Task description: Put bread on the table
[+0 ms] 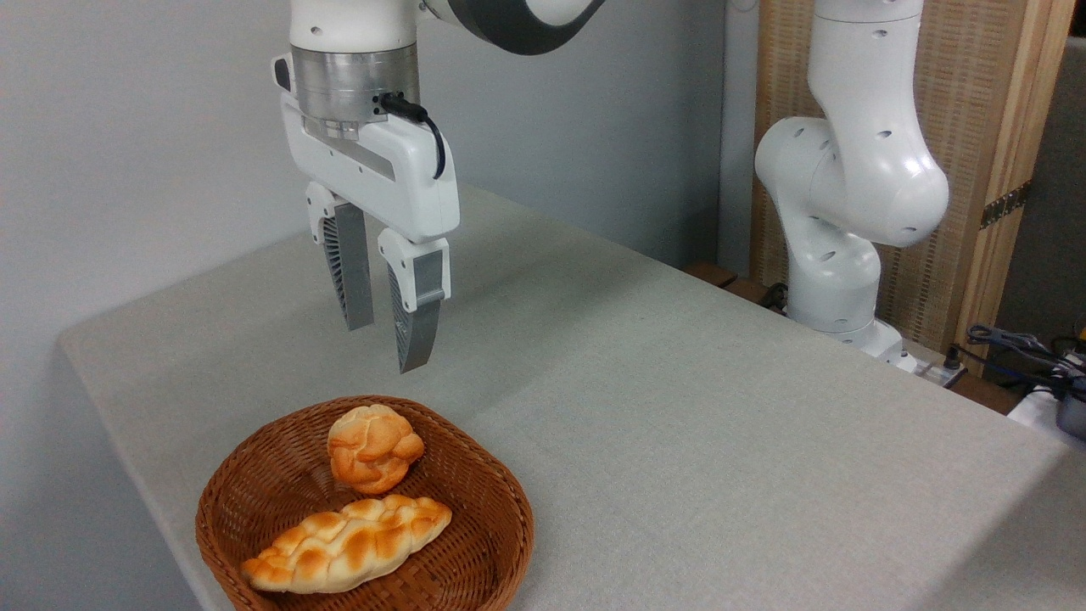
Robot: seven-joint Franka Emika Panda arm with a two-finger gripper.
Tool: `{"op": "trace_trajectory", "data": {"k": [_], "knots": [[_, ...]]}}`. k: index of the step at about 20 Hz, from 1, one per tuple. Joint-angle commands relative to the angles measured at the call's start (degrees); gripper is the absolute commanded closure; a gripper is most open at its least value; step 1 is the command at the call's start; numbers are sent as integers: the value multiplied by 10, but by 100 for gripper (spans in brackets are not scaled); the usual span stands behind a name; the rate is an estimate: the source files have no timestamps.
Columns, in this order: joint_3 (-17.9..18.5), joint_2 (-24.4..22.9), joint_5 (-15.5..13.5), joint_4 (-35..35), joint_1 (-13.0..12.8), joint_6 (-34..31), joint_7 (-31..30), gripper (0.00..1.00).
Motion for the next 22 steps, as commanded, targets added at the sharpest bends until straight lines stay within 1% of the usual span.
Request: {"op": "trace_trajectory", "data": {"k": [1, 3, 7, 10, 22], "knots": [[-1, 5, 1, 12, 4, -10, 9, 0], [0, 5, -6, 12, 4, -10, 10, 0], [0, 6, -6, 12, 5, -10, 2, 0], [0, 6, -6, 11, 5, -10, 9, 0], [-5, 9, -6, 10, 2, -10, 2, 0]]}}
